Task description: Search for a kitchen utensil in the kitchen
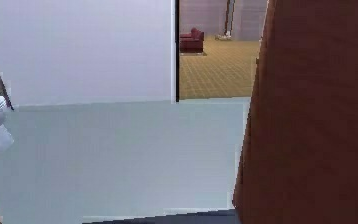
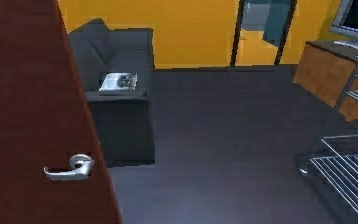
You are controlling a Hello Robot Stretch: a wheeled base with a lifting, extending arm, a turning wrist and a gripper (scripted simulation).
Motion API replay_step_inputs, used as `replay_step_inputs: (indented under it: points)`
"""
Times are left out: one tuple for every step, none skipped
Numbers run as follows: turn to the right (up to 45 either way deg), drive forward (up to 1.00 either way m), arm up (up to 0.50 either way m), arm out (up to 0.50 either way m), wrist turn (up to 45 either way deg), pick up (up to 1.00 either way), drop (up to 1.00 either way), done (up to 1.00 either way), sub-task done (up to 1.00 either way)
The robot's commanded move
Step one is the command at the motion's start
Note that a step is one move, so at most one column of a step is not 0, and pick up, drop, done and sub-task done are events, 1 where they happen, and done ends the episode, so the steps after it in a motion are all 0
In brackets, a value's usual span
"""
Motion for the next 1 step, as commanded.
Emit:
replay_step_inputs:
  points:
    - [0.0,1.00,0.00,0.00,0.0,0.00,0.00,0.00,0.00]
